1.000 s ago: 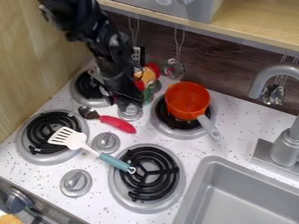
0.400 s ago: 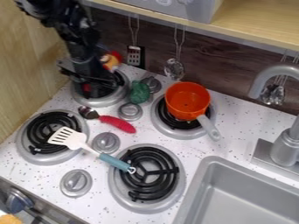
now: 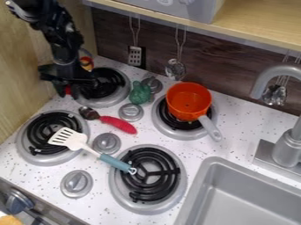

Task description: Move the bottle in the left side of the burner

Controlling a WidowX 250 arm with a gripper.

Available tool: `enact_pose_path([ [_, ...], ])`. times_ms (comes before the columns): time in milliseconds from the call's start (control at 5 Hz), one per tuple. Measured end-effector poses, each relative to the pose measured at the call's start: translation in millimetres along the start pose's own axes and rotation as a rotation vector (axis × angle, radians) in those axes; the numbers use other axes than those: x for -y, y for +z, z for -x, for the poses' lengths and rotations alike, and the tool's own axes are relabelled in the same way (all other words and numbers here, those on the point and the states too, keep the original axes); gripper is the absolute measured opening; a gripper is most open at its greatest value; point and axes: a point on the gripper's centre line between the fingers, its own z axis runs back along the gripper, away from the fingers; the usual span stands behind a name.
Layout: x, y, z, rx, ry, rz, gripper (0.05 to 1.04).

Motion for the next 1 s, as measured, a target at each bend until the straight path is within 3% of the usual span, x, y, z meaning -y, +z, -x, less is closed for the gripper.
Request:
enact_pose_path([
  [400,-19.4,-24.6,18.3,-0.059,0.040,0.028,0.311],
  [600,-22.8,-28.1,21.0,-0.110,0.052,0.017,0.311],
  [800,-23.5,-35.5,20.8,-0.091,0.060,0.018,0.312],
  [1000,-22.9,-40.3,21.2,-0.090,0.064,0.032,0.380],
])
